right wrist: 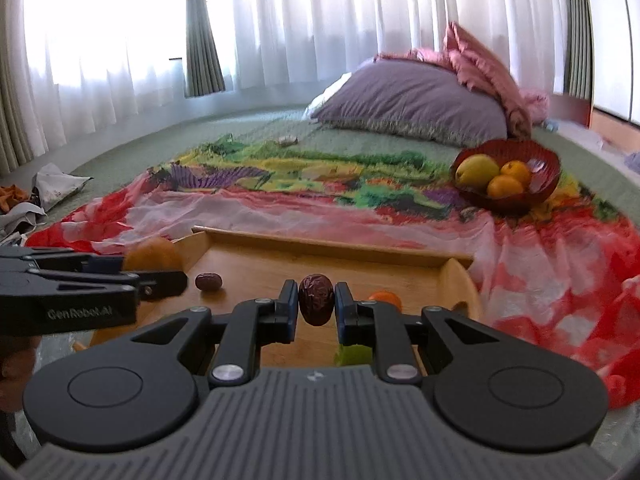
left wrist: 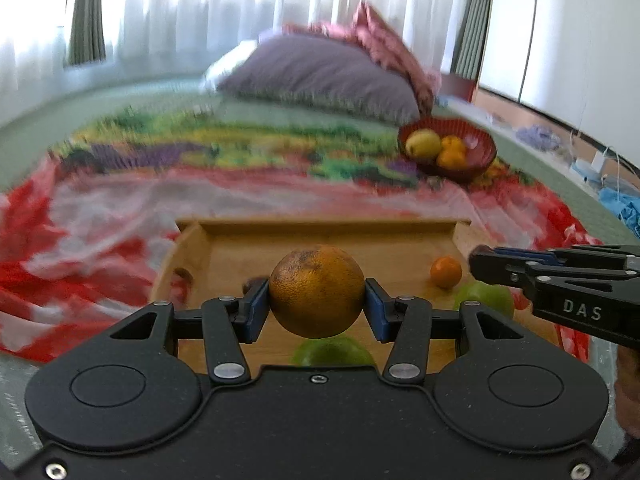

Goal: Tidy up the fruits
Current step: 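Lower the grapefruit and date onto the tray and open both tools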

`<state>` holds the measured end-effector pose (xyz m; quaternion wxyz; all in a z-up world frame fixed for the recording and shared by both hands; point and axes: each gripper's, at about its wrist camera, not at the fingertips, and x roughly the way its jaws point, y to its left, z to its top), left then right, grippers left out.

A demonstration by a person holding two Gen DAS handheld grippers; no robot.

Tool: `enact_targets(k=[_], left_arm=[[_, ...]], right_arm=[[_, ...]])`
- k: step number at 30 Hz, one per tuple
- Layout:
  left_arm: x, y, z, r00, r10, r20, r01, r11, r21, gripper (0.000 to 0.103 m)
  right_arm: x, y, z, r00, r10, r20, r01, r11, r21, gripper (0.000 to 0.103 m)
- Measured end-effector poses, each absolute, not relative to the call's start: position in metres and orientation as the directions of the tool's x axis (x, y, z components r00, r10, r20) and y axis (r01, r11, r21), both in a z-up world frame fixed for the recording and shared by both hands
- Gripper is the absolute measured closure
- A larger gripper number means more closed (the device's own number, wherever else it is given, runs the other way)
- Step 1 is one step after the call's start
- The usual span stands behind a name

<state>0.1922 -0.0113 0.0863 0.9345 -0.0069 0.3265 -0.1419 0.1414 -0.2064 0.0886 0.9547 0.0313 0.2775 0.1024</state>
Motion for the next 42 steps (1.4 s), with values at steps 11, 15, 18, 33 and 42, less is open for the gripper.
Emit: enact_targets(k=[11,15,18,33,42], left_arm=[[0.247,-0.016,0.058,0.626,-0.228,-0.746,0.226,0.968,-0.106,0.056],[0.254,-0.018,0.052,0.616,-0.216,-0.758,0.222,0.97,-0.096,0.056],[0.258,-0.019,0.048,0.612,-0.202,-0.764,0.217,0.973,-0.083,0.056],[0.264,-0.016,0.043,0.613,-0.191,-0.767,0.202,0.976,-0.082,0.056],[0.264,-0.016,0.044,0.613,-0.191,-0.766,0.202,0.976,-0.082,0.056]], right_arm=[[0.204,-0.198,0.056,0.684,0.242,-0.688,-0.147,0.97,0.194,0.08],[0.218,-0.196,0.05,0.655,0.232,-0.719,-0.134,0.972,0.192,0.08],[0.223,-0.192,0.049,0.641,0.222,-0.735,-0.138,0.975,0.174,0.08],[0.244,-0.179,0.043,0.573,0.169,-0.802,-0.136,0.985,0.11,0.08],[0.246,-0.179,0.041,0.566,0.16,-0.808,-0.129,0.986,0.105,0.08]])
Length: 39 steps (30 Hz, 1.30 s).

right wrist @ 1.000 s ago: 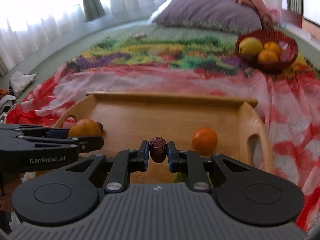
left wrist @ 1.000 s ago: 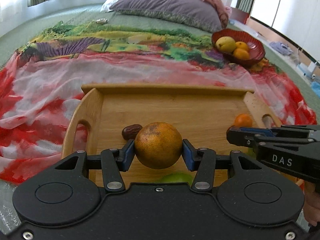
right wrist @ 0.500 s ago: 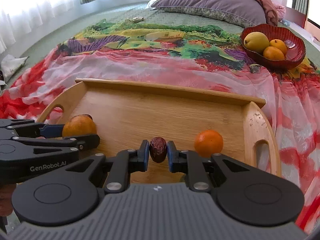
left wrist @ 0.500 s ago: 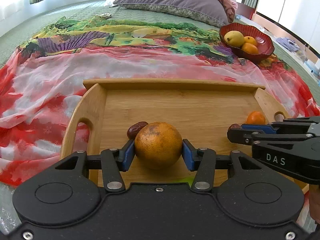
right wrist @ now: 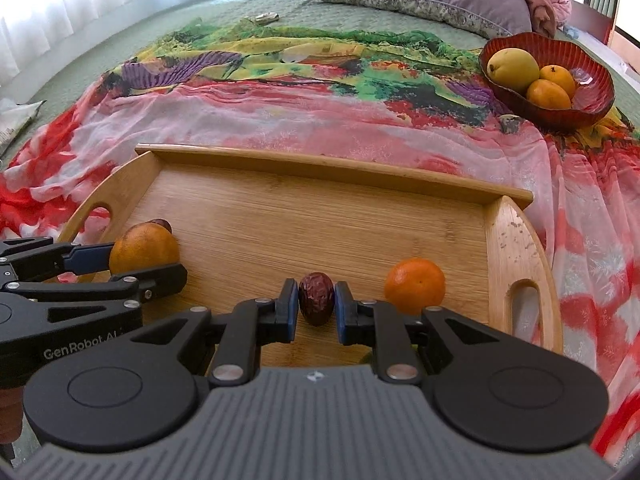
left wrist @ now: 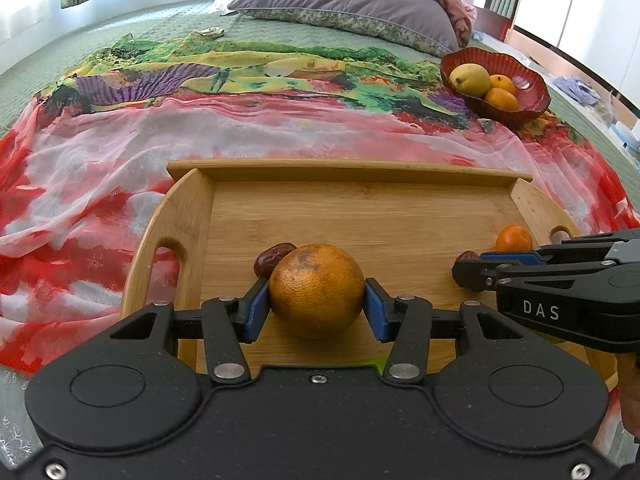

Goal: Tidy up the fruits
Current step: 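Lower the grapefruit and date onto the tray and open both tools, then withdraw both open tools from the tray toward the tangerines beside it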

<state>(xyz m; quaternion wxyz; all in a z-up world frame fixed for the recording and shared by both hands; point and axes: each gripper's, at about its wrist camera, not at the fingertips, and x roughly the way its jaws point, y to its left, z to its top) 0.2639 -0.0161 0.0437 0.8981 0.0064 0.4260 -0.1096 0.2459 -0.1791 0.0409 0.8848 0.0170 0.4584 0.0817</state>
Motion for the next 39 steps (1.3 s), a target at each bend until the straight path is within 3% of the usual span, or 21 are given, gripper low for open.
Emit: enact_targets(k=[14,17,20,25,27,39], left_arm=[[0.265,-0.015,0.044,0.613,-0.194,-0.766,0.2,0.976,-0.087,0.055],[0.267,-0.014,0.046,0.611,-0.193,-0.768,0.193,0.977,-0.092,0.055],[0.263,-0.013,0.05,0.64,-0.189,-0.745,0.19,0.978,-0.085,0.054],[0.249,-0.009,0.069,0.694,-0.211,-0.688,0.22,0.972,-0.077,0.041],[0.241,-0.007,0.078,0.715,-0.219,-0.664,0.229,0.971,-0.073,0.031],[0.165,0.002,0.098,0.791,-0.255,-0.557,0.296,0.955,-0.016,0.017]], right_arm=[[0.245,-0.18,0.041,0.569,0.167,-0.805,-0.126,0.985,0.115,0.079],[0.244,-0.18,0.042,0.572,0.169,-0.803,-0.125,0.985,0.119,0.075],[0.242,-0.181,0.044,0.576,0.176,-0.798,-0.127,0.984,0.125,0.061],[0.235,-0.186,0.052,0.597,0.195,-0.778,-0.131,0.981,0.146,0.057],[0.231,-0.19,0.057,0.609,0.202,-0.767,-0.134,0.979,0.152,0.057],[0.173,-0.204,0.083,0.716,0.215,-0.664,-0.186,0.976,0.115,0.042]])
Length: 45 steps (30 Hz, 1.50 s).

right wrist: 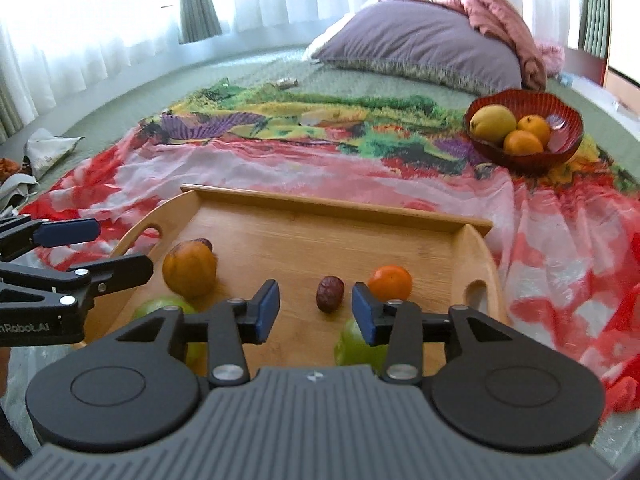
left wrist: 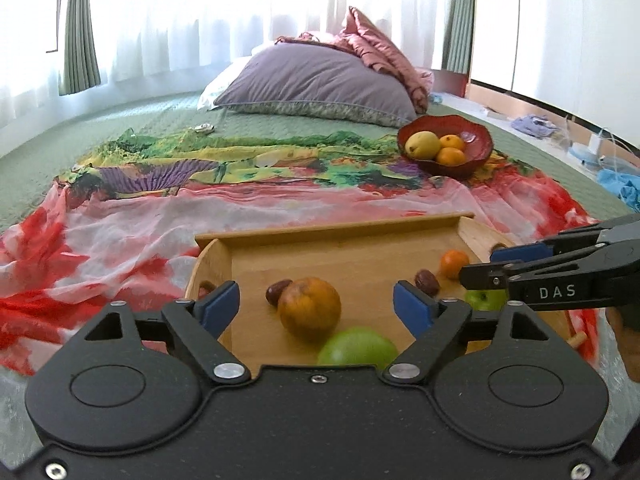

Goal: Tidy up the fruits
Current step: 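Withdraw both open tools from the tray toward the tangerines beside it, then grasp a tangerine with the left tool while the right tool grasps another tangerine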

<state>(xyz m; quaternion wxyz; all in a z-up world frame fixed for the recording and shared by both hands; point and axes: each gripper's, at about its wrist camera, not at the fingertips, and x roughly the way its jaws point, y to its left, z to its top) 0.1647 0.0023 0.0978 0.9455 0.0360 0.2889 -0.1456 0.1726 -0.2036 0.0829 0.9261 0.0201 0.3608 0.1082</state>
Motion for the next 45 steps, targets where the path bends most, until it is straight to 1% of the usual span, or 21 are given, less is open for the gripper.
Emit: enact_targets(k=[2,5,11,13,15,19,26,31,37,40,41,43,45], left_arm=[[0.151,0.003,0.096,0.794,-0.262,-0.549,0.304,0.952,-0.015,0.015],[0.132,0.003,0.091,0.803,-0.263,-0.535,0.31,0.951,-0.002,0.008],[0.105,0.001,0.079,0.807,-0.257,-0.533,0.312,0.95,0.015,0.005],[0.098,-0.001,0.074,0.806,-0.253,-0.536,0.314,0.949,0.025,0.005],[0.092,-0.002,0.068,0.804,-0.251,-0.539,0.315,0.949,0.029,0.004],[0.083,-0.002,0.057,0.799,-0.252,-0.546,0.314,0.949,0.022,0.002],[0.072,0.001,0.042,0.797,-0.236,-0.556,0.304,0.952,0.032,0.001],[0.064,0.003,0.034,0.79,-0.252,-0.559,0.319,0.948,0.023,0.0],[0.053,-0.002,0.027,0.779,-0.276,-0.564,0.361,0.931,0.043,0.0],[0.051,-0.006,0.026,0.761,-0.303,-0.573,0.386,0.922,0.026,0.001],[0.051,-0.008,0.025,0.752,-0.317,-0.578,0.397,0.918,0.013,0.003],[0.05,-0.01,0.024,0.739,-0.342,-0.58,0.416,0.909,-0.006,0.008],[0.049,-0.013,0.024,0.726,-0.365,-0.582,0.436,0.9,-0.019,0.018]], right_arm=[[0.16,-0.204,0.084,0.732,0.213,-0.647,-0.197,0.975,0.099,0.039],[0.14,-0.204,0.084,0.756,0.21,-0.62,-0.213,0.975,0.071,0.033],[0.104,-0.205,0.077,0.793,0.218,-0.569,-0.231,0.972,0.05,0.022],[0.095,-0.204,0.072,0.799,0.218,-0.56,-0.235,0.971,0.042,0.017],[0.085,-0.202,0.068,0.808,0.21,-0.551,-0.237,0.971,0.023,0.014],[0.067,-0.199,0.06,0.826,0.2,-0.527,-0.239,0.971,-0.006,0.012],[0.042,-0.198,0.048,0.849,0.215,-0.482,-0.253,0.967,-0.014,0.008],[0.029,-0.193,0.038,0.848,0.217,-0.484,-0.276,0.96,-0.053,0.008],[0.016,-0.182,0.026,0.841,0.215,-0.496,-0.308,0.945,-0.113,0.007],[0.011,-0.179,0.024,0.843,0.223,-0.489,-0.318,0.94,-0.121,0.008],[0.01,-0.178,0.024,0.844,0.225,-0.488,-0.324,0.937,-0.129,0.008],[0.007,-0.175,0.022,0.844,0.228,-0.484,-0.336,0.93,-0.147,0.008],[0.006,-0.173,0.02,0.842,0.236,-0.486,-0.35,0.923,-0.157,0.009]])
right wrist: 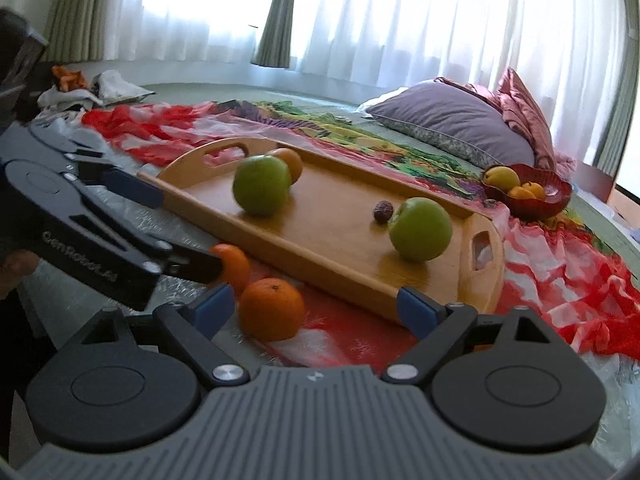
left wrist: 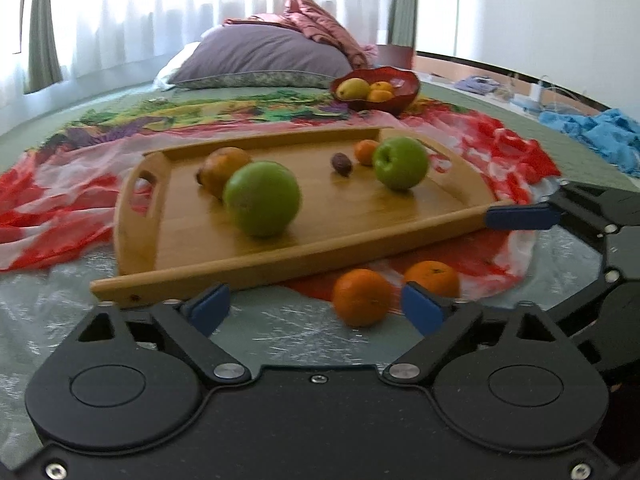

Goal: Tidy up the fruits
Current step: 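Grasp a tangerine with the left tool while the right tool grasps another tangerine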

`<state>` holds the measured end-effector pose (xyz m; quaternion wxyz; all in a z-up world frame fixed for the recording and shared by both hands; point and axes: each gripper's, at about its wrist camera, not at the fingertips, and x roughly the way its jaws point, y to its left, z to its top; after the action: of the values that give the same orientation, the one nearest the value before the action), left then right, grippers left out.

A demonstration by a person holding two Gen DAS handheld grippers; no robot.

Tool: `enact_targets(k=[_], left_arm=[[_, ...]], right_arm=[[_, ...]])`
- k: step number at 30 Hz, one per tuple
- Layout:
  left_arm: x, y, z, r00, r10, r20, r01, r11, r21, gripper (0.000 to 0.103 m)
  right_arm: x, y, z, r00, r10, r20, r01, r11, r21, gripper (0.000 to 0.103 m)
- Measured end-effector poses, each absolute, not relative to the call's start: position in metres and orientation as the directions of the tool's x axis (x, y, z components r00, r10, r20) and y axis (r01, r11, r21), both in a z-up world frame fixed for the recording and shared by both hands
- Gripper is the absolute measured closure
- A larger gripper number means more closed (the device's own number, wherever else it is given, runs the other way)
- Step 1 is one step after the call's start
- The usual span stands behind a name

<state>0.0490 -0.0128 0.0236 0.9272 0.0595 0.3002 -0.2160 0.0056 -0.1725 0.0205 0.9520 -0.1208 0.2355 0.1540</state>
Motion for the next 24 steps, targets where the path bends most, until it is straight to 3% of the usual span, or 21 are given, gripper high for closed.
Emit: enact_targets(k=[6,12,24], left_arm=[[0.05,-0.019,0.022,0.697,-0.394,-0.599,0.463,0.885,-0.044,0.043],[0.052,-0.024,0.02,0.678,-0.411,-0.609,0.475,0.878,-0.063,0.057],[0.055,-0.028,0.017,0.666,-0.416,-0.619,0.47,0.879,-0.085,0.07]], right_arm=[[0.001,-0.168,0.016,0.833,0.25,-0.494,-0.369,0.916,-0.159,0.017],[-0.002,-0.166,0.014,0.829,0.266,-0.492,-0.378,0.915,-0.142,0.027],[-0.002,-0.16,0.011,0.813,0.29,-0.505,-0.392,0.914,-0.108,0.039]])
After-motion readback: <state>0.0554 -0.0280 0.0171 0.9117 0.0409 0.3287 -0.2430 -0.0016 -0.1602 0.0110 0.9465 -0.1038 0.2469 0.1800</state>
